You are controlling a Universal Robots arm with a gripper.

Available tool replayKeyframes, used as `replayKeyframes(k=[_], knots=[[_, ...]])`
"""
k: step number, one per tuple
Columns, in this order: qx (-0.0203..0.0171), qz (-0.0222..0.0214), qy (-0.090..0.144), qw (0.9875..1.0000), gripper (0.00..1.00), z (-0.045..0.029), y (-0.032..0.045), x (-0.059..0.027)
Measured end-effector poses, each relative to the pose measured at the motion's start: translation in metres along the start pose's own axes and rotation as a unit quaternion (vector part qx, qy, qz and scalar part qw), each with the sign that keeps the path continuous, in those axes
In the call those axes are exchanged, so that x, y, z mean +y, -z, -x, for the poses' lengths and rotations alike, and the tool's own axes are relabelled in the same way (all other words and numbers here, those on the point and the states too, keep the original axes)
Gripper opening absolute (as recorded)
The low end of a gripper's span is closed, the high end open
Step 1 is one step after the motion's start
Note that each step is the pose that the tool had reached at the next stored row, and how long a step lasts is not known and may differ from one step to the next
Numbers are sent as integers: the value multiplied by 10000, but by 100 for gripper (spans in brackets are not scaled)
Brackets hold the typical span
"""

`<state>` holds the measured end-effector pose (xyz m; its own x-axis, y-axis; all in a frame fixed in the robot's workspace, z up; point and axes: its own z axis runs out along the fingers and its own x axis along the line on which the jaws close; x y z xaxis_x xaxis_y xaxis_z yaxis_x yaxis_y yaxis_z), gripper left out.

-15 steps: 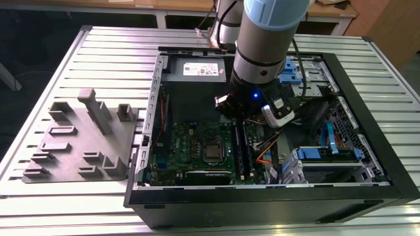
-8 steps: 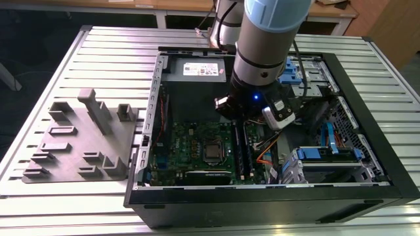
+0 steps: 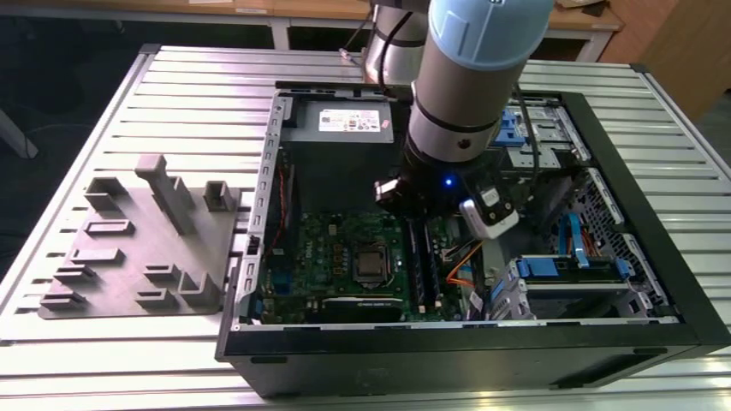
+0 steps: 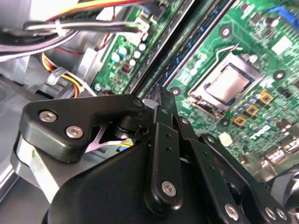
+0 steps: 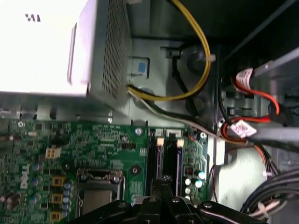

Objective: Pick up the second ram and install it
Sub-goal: 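Press down the second ram until it locks into place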

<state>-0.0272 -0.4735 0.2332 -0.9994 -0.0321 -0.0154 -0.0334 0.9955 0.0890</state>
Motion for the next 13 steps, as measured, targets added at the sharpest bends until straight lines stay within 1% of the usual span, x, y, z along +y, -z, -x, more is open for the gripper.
replayKeyframes(k=[8,13], knots=[[-1,-1,-8,10000,7,-6,15,-186],[-6,-2,-66,10000,7,-8,19,-253]])
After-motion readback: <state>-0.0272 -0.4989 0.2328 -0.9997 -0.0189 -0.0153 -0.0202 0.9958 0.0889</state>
